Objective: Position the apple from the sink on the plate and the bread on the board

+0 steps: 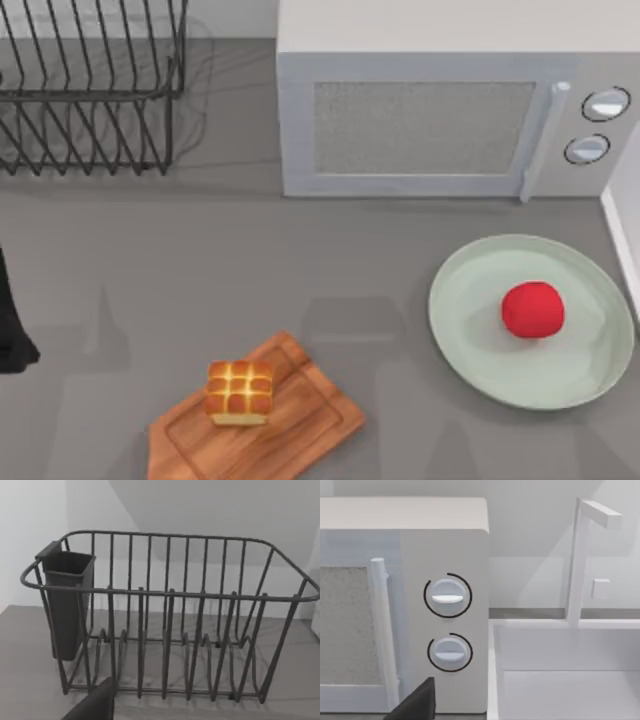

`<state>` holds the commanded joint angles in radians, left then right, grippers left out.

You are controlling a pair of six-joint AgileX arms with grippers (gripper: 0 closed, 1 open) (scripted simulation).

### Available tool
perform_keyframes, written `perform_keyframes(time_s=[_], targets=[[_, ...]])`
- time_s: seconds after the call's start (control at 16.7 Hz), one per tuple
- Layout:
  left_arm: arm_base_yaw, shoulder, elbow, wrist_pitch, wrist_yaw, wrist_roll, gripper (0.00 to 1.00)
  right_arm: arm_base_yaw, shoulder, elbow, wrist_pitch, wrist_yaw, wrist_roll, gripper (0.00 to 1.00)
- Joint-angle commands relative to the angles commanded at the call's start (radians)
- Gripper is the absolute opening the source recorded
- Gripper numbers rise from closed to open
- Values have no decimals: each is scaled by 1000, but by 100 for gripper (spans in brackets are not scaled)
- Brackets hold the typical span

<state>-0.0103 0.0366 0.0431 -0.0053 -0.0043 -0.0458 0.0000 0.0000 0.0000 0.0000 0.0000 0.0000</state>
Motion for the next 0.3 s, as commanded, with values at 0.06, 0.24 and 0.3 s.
perform_keyframes(time_s=[0.06, 0.24, 0.3], targets=[[5, -19, -21, 3, 2, 25, 100, 0, 0, 0, 0, 0, 0, 100], [10, -37, -43, 5, 4, 46, 100, 0, 0, 0, 0, 0, 0, 100], [10, -37, -43, 5, 4, 46, 100, 0, 0, 0, 0, 0, 0, 100]])
